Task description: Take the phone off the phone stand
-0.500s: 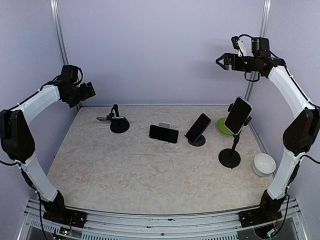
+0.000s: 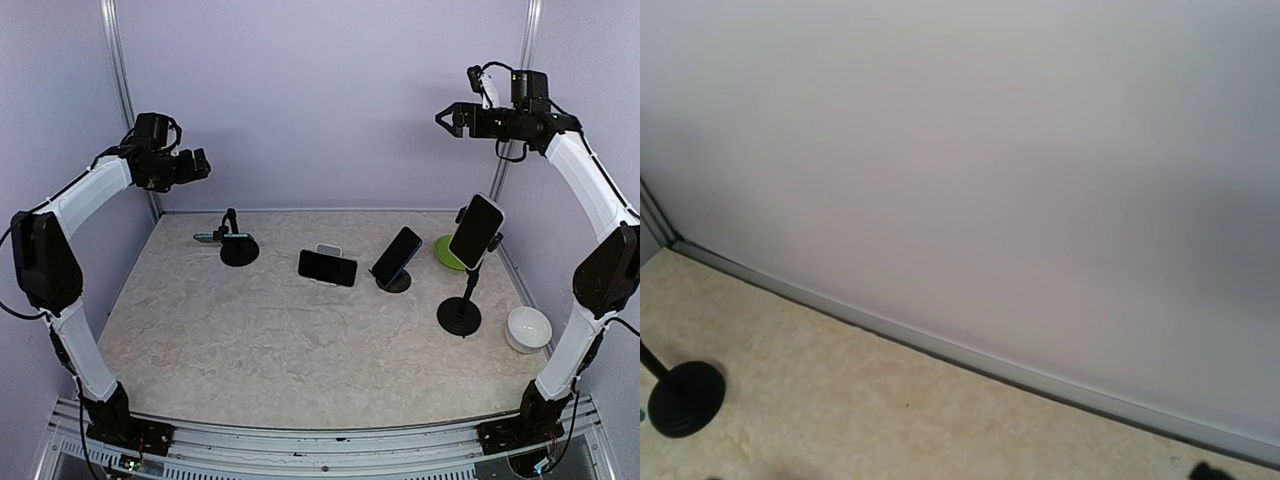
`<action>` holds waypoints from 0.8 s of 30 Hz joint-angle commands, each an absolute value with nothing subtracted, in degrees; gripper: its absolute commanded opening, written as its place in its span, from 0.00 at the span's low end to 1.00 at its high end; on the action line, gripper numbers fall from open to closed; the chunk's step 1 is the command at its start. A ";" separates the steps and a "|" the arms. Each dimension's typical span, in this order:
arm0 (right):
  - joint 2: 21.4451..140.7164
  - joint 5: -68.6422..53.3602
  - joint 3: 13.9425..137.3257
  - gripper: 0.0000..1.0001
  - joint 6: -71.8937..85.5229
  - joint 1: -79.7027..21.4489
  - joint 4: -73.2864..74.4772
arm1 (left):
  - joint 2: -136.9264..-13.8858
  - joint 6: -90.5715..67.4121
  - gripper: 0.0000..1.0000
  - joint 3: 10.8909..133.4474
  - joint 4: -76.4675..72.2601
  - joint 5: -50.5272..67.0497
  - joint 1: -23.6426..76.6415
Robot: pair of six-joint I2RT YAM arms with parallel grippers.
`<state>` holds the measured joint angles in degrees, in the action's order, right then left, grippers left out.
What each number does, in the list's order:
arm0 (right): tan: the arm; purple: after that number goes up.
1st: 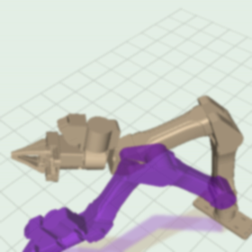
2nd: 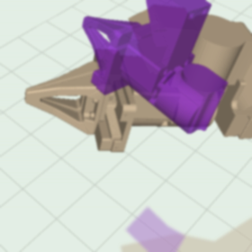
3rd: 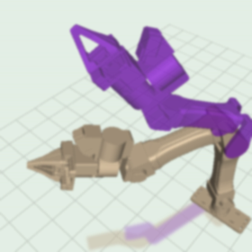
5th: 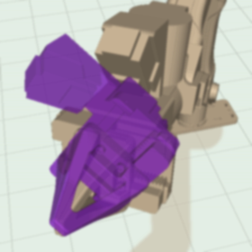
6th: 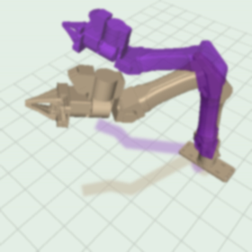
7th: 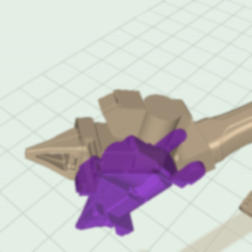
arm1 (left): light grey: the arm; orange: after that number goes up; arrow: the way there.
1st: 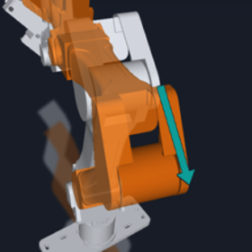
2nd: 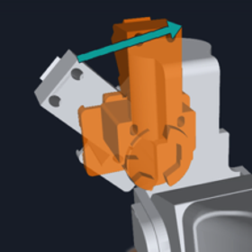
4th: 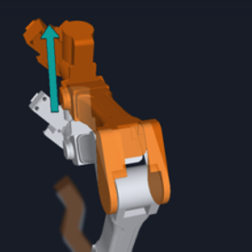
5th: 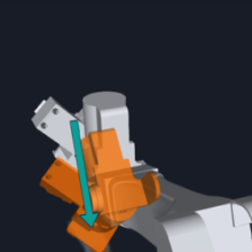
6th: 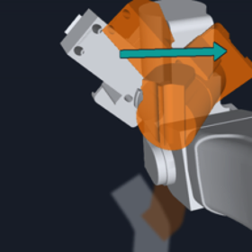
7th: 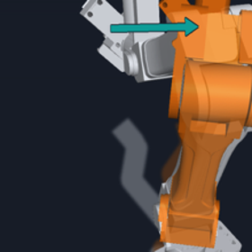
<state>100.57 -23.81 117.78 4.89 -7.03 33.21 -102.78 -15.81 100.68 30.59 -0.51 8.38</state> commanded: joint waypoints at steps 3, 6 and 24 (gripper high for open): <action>98.35 -24.56 116.53 1.00 4.23 -7.56 33.07 | -108.16 -9.80 0.99 107.21 35.17 -0.99 10.97; 97.89 -25.04 115.10 1.00 4.86 -7.56 32.17 | -109.90 -8.17 0.98 108.39 36.70 -2.43 12.16; 93.86 -24.27 106.33 1.00 8.24 -7.56 27.35 | -117.68 -6.02 0.67 111.81 43.59 -6.91 17.27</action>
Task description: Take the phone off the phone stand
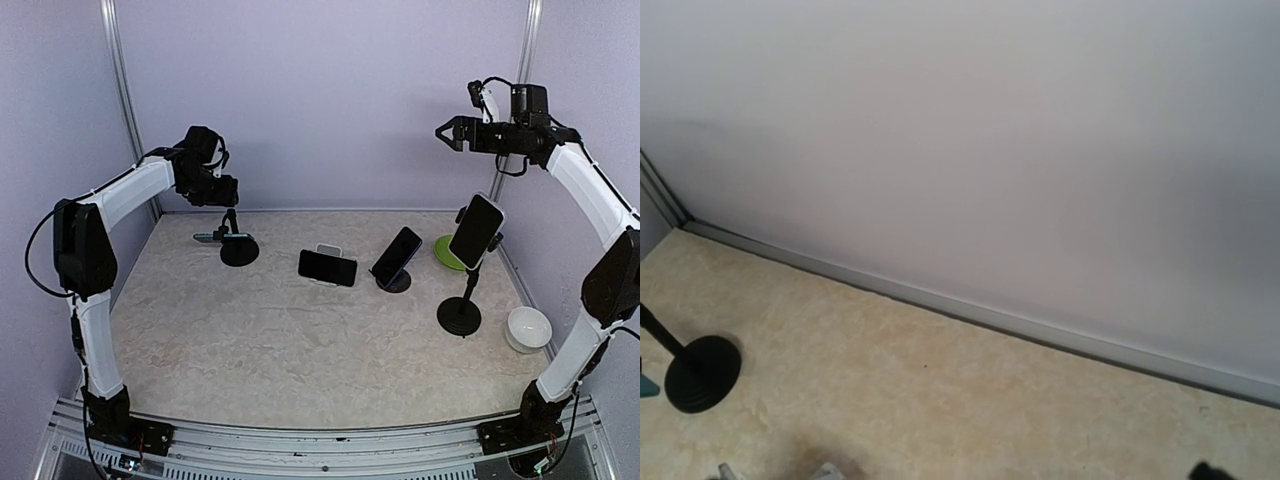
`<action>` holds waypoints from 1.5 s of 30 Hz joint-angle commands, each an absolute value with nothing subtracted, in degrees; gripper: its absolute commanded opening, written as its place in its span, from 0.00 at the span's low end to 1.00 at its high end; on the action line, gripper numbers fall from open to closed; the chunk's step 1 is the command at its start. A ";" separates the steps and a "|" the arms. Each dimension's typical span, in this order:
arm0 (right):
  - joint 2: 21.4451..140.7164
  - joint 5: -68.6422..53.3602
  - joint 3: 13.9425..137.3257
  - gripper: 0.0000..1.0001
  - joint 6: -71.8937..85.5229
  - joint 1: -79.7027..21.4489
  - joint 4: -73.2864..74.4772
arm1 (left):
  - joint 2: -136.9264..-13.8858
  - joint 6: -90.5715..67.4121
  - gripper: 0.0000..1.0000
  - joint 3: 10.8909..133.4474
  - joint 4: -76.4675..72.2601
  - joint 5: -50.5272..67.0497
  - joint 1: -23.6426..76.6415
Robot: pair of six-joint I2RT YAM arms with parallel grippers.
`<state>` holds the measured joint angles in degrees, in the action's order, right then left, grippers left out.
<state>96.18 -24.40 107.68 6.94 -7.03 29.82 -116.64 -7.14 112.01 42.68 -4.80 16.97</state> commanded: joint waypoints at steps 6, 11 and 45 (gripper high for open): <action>93.44 -24.43 105.64 1.00 8.96 -7.55 27.14 | -117.57 -4.05 0.58 109.16 43.14 -5.40 17.40; 92.36 -24.59 103.71 1.00 10.01 -7.56 26.02 | -117.19 -3.36 0.51 107.63 42.59 -5.76 17.24; 92.08 -24.96 106.71 1.00 8.46 -7.54 24.62 | -118.39 -3.43 0.00 107.41 40.03 -4.36 15.71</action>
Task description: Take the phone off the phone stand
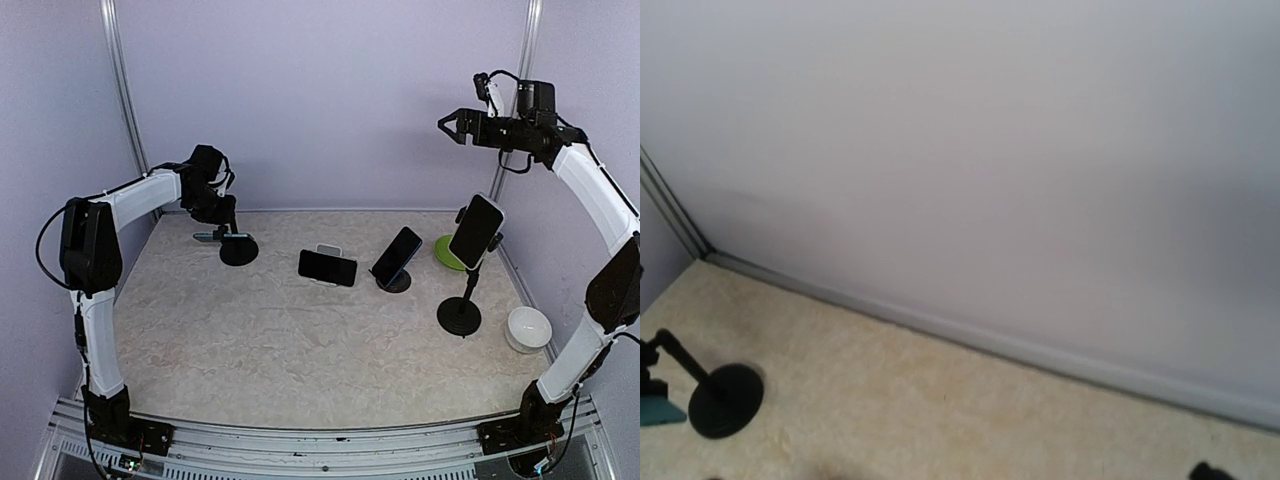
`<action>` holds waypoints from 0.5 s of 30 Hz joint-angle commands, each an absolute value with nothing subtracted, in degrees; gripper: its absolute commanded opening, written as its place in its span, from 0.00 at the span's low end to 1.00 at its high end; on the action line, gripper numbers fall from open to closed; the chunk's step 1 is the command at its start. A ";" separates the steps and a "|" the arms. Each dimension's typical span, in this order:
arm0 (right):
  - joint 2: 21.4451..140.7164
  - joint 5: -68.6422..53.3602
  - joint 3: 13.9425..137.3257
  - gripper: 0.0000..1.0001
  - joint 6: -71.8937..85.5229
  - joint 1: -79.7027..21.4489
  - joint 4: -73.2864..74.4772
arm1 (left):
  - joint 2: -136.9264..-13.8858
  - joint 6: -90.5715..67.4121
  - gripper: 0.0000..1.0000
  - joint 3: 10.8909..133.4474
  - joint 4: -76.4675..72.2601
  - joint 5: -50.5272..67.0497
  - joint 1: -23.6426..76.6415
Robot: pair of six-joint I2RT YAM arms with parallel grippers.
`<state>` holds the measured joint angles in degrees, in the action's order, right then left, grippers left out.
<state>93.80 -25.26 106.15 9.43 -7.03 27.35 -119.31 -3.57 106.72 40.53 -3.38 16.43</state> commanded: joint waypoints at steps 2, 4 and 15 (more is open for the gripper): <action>90.41 -24.94 104.37 1.00 8.72 -7.56 21.21 | -117.10 -3.42 0.00 107.13 40.29 -4.38 15.86; 88.75 -24.89 101.88 1.00 8.76 -7.53 18.52 | -115.42 -3.76 0.00 106.21 40.27 -4.50 16.07; 88.58 -28.38 106.50 1.00 5.61 -8.97 22.48 | -102.88 -9.09 0.00 98.38 37.19 -2.05 16.77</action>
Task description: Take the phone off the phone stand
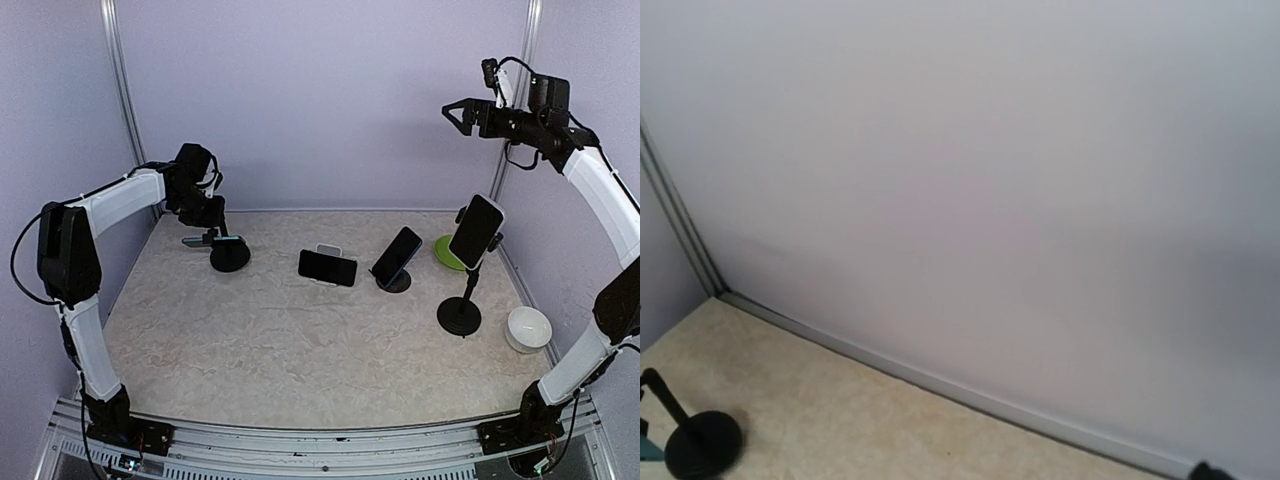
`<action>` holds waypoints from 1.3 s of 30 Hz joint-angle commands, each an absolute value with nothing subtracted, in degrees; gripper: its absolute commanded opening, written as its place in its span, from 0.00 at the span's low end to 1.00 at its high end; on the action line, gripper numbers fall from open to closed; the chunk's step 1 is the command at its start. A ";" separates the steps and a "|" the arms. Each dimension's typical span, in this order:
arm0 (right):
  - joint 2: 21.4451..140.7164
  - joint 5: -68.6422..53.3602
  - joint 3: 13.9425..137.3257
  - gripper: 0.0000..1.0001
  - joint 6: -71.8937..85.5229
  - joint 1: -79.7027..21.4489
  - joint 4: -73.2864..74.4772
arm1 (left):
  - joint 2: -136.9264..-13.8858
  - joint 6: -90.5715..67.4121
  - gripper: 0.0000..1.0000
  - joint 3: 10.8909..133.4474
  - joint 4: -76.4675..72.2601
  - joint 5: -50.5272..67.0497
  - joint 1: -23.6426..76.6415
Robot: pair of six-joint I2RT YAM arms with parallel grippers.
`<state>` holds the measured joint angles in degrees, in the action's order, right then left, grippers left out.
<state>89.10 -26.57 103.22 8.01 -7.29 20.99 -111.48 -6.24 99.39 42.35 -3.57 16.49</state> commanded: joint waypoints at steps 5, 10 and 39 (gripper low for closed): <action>86.12 -27.97 105.17 1.00 5.18 -12.70 22.47 | -97.41 -11.73 0.00 95.40 37.09 0.92 17.21; 83.55 -27.37 103.36 1.00 3.65 -19.81 23.63 | -90.91 -14.42 0.00 91.24 36.32 4.70 18.71; 87.85 -8.46 81.54 0.97 12.78 -50.15 11.07 | -71.58 -31.01 0.00 74.60 20.07 17.88 23.47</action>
